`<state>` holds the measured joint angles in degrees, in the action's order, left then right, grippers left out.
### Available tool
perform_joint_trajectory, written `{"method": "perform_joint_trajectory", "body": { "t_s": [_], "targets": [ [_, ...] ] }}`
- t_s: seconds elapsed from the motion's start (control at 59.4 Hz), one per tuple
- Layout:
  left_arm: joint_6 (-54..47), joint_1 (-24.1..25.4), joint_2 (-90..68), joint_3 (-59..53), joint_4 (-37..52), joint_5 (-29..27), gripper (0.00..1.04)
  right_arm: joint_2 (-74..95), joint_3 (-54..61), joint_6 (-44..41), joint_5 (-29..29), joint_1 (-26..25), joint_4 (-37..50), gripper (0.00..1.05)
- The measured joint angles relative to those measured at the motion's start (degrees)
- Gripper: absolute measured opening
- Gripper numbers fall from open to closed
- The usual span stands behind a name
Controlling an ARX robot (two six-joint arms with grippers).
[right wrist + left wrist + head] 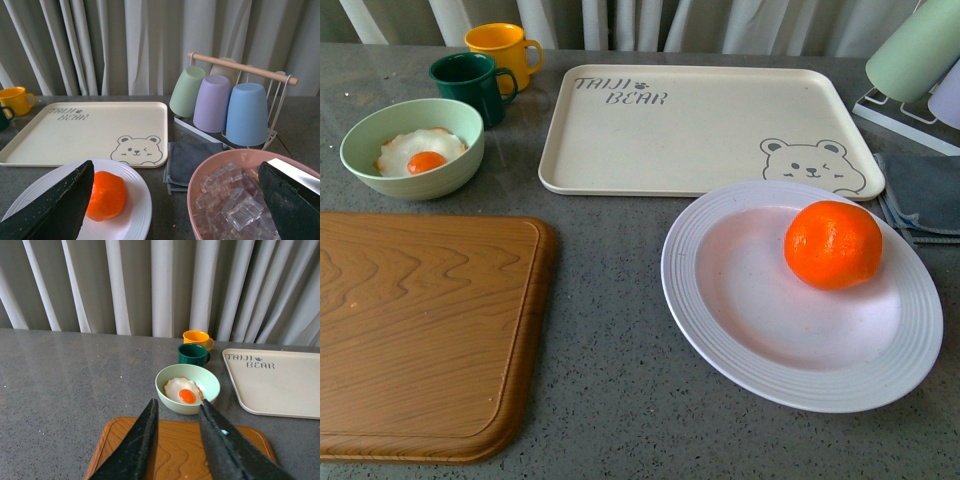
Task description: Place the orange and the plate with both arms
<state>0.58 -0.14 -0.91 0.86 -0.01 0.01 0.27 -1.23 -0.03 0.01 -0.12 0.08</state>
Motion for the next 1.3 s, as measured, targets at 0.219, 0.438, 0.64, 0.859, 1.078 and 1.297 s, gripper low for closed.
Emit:
{"method": "perform_joint_trajectory", "body": {
  "t_s": [0.219,0.438,0.64,0.859,1.078,1.297],
  "targets": [
    [0.0,0.0,0.0,0.0,0.0,0.0,0.84,0.0,0.0,0.0,0.0,0.0,0.0,0.96],
    [-0.1,0.0,0.0,0.0,0.0,0.0,0.96,0.0,0.0,0.0,0.0,0.0,0.0,0.96],
    [-0.1,0.0,0.0,0.0,0.0,0.0,0.96,0.0,0.0,0.0,0.0,0.0,0.0,0.96],
    [-0.1,0.0,0.0,0.0,0.0,0.0,0.96,17.1,-8.8,-5.5,-2.7,7.8,-22.2,0.96],
    [-0.1,0.0,0.0,0.0,0.0,0.0,0.96,29.6,-8.4,-0.7,-1.8,10.2,-15.2,0.96],
    [-0.1,0.0,0.0,0.0,0.0,0.0,0.96,53.9,-5.2,14.5,-6.3,11.8,3.5,0.96]
  ]
}}
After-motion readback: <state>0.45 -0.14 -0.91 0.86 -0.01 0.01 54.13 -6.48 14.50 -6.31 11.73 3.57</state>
